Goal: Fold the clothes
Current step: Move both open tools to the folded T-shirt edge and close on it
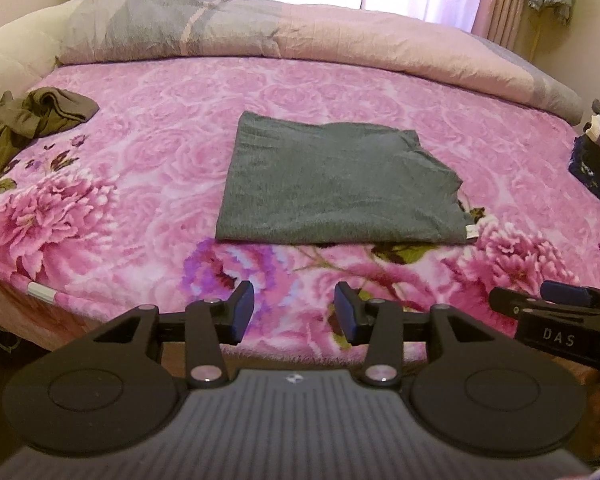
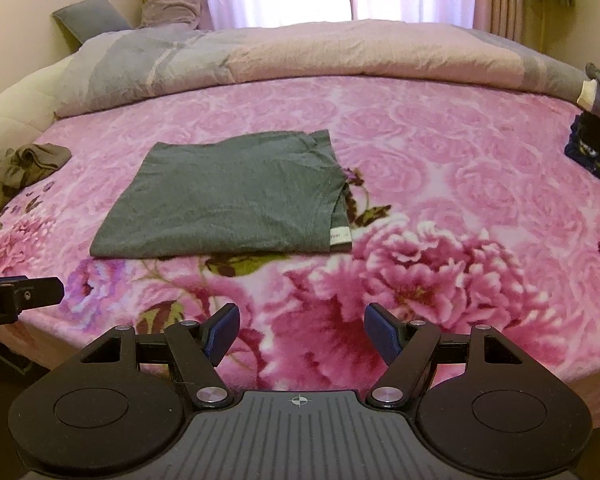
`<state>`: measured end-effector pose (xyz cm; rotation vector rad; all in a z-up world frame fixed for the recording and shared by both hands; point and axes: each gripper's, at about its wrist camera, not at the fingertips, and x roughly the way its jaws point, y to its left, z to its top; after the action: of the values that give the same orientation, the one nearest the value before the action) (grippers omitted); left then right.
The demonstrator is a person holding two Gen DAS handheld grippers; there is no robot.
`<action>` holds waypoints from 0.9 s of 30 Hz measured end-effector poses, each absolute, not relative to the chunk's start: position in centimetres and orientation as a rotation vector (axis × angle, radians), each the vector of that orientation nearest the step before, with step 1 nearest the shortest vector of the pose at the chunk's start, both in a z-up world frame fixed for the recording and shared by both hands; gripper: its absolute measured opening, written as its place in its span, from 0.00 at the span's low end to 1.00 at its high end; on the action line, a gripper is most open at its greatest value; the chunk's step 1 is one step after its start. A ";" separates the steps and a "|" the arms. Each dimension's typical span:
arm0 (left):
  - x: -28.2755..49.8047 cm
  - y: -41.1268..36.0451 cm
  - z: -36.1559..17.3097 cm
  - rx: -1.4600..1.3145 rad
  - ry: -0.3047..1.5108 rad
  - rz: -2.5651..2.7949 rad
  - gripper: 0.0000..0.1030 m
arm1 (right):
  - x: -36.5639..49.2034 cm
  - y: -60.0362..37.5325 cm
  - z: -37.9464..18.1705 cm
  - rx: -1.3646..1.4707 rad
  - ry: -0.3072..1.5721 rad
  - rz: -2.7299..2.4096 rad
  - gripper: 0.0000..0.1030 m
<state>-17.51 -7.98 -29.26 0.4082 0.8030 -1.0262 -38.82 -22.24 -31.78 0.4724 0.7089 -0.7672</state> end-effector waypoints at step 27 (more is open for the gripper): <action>2.9 -13.2 -36.6 -0.085 1.129 -1.109 0.44 | -40.1 -39.8 -36.5 0.932 0.518 -0.574 0.70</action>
<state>2.89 -13.22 -36.61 -0.0846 1.1294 -1.1094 -40.11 -39.81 -36.52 0.9316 0.5179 -0.5739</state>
